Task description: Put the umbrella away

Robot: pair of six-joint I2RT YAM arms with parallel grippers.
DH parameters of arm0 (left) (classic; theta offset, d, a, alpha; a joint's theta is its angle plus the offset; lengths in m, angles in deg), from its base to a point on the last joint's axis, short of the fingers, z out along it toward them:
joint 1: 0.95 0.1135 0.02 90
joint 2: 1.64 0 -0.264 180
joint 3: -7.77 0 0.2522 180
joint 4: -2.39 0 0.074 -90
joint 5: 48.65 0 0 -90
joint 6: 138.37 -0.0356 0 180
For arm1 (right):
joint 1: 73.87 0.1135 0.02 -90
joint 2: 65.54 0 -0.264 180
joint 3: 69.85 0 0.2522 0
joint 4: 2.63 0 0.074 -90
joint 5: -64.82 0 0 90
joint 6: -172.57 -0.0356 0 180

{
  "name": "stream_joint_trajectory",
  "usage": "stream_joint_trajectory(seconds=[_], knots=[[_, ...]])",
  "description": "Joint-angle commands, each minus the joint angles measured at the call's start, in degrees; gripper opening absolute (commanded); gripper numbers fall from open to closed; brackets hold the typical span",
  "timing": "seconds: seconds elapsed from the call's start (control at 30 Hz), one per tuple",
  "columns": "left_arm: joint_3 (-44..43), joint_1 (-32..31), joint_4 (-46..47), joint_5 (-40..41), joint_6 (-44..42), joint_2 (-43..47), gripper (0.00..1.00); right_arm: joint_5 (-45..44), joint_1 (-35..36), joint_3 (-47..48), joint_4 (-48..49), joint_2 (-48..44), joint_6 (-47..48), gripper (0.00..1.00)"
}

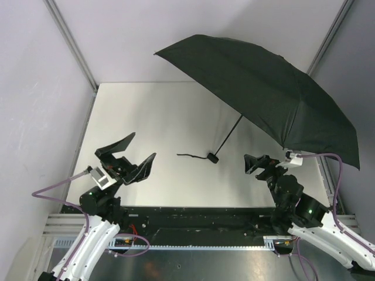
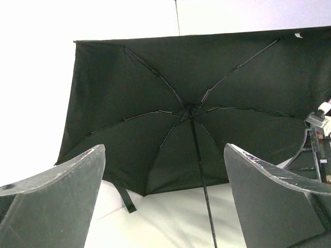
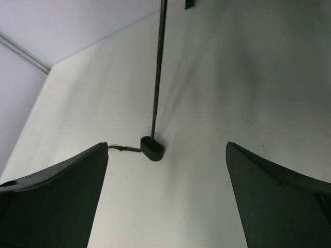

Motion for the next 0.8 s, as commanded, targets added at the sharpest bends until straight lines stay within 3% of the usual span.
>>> stream_joint_trajectory(seconds=[0.0, 0.13, 0.4, 0.57, 0.63, 0.77], knots=[[-3.4, -0.3, 1.4, 2.3, -0.1, -2.1, 0.99, -4.1, -0.2, -0.1, 1.4, 4.8, -3.7, 0.99], [-5.7, -0.3, -3.5, 6.2, 3.8, -4.7, 0.99, -2.2, -3.6, 0.7, 6.8, 15.6, -4.6, 0.99], [-7.9, -0.1, -12.3, 19.7, 13.6, -8.1, 0.99, 14.4, -17.7, 2.2, 24.8, 37.3, -6.4, 0.99], [-18.7, 1.9, -39.7, 31.8, 21.7, -10.2, 0.99, 32.0, -32.0, 2.1, 35.9, 43.6, -9.5, 0.99], [-22.3, 4.7, -47.4, 31.6, 22.5, -10.1, 1.0, 37.2, -36.8, 2.1, 40.3, 46.6, -10.5, 0.99], [-23.8, 7.2, -50.9, 25.0, 20.4, -7.7, 0.99, 41.6, -41.7, 2.2, 49.1, 51.2, -8.2, 0.99]])
